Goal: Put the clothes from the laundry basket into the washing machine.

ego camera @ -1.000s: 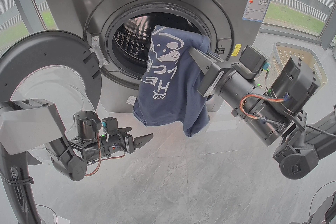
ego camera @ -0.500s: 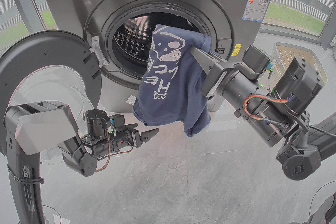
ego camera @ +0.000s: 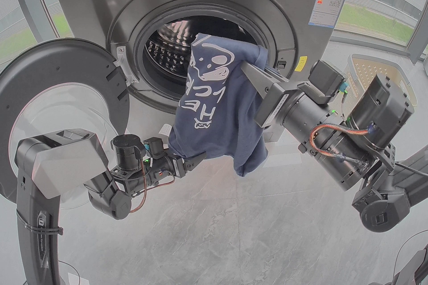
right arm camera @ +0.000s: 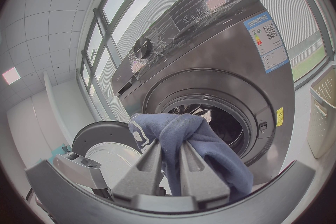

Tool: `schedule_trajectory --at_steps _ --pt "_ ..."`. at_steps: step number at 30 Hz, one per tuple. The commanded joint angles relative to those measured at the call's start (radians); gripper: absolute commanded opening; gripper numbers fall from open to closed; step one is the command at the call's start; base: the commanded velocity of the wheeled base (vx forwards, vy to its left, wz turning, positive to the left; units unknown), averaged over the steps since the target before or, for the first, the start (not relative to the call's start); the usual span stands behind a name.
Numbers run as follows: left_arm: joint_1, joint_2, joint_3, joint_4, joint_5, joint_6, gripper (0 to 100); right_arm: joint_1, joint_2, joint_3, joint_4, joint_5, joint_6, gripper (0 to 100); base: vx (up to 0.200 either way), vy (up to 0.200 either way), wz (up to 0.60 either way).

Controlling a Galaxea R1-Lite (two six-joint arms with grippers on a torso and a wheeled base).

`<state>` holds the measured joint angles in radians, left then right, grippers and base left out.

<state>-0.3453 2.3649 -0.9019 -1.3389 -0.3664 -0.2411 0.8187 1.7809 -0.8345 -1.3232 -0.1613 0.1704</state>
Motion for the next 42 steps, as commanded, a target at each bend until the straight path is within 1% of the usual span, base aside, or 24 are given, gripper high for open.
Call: schedule_trajectory --at_steps 1,5,7,8,13,17,18,22,26,29,33,34,36,38,39,40,42 --pt "-0.006 0.016 -0.022 -0.025 0.000 -0.004 100 0.000 0.000 0.003 -0.001 0.000 0.000 0 0.000 0.000 0.00" --pt "-0.021 0.014 -0.022 -0.043 0.001 -0.027 100 0.000 0.000 0.003 -0.001 0.000 0.000 0 0.000 0.000 0.00" --pt "-0.026 0.016 -0.022 -0.055 0.004 -0.027 100 0.000 0.000 0.003 -0.001 0.000 0.001 0 0.000 0.000 0.00" --pt "-0.027 0.016 -0.020 -0.062 0.006 -0.027 0 0.000 0.000 0.005 -0.001 0.000 0.001 0 0.000 0.000 0.00" --pt "-0.034 0.013 -0.002 -0.082 0.007 -0.027 0 -0.003 0.000 0.006 -0.002 0.000 0.001 0 0.000 0.000 0.00" --pt "-0.041 -0.006 0.049 -0.124 0.009 -0.027 0 -0.015 0.003 0.012 -0.004 0.002 0.000 0 0.000 0.000 0.00" --pt "-0.041 -0.024 0.086 -0.154 0.009 -0.027 0 -0.015 0.005 0.014 -0.007 0.002 0.000 0 0.000 0.000 0.00" --pt "-0.046 -0.085 0.189 -0.210 0.009 -0.024 0 -0.018 0.008 0.014 -0.005 0.002 0.001 0 0.000 0.000 0.00" --pt "-0.054 -0.197 0.298 -0.213 0.001 -0.017 0 -0.032 0.017 0.015 -0.005 0.002 0.000 0 0.000 0.000 0.00" --pt "-0.086 -0.300 0.374 -0.213 0.015 -0.015 0 -0.038 0.042 0.032 -0.014 0.002 0.000 0 0.000 0.000 0.00" --pt "-0.126 -0.431 0.451 -0.212 0.017 -0.020 0 -0.039 0.065 0.087 -0.016 0.002 0.001 0 0.000 0.000 0.00" --pt "-0.127 -0.435 0.454 -0.212 0.017 -0.021 0 -0.039 0.065 0.089 -0.016 0.002 0.001 0 0.000 0.000 0.00" --pt "-0.176 -0.513 0.520 -0.212 0.017 -0.020 0 -0.041 0.098 0.123 -0.041 0.006 0.003 0 0.000 0.000 0.00" --pt "-0.184 -0.527 0.531 -0.212 0.018 -0.018 0 -0.041 0.107 0.127 -0.048 0.006 0.003 0 0.000 0.000 0.00" --pt "-0.205 -0.552 0.551 -0.210 0.017 -0.018 0 -0.055 0.138 0.127 -0.073 0.009 0.001 0 0.000 0.000 0.00" --pt "-0.212 -0.552 0.549 -0.210 0.017 -0.021 0 -0.058 0.147 0.127 -0.079 0.011 0.000 0 0.000 0.000 0.00" --pt "-0.216 -0.539 0.537 -0.210 0.027 -0.012 0 -0.059 0.166 0.129 -0.085 0.011 0.001 0 0.000 0.000 0.00"
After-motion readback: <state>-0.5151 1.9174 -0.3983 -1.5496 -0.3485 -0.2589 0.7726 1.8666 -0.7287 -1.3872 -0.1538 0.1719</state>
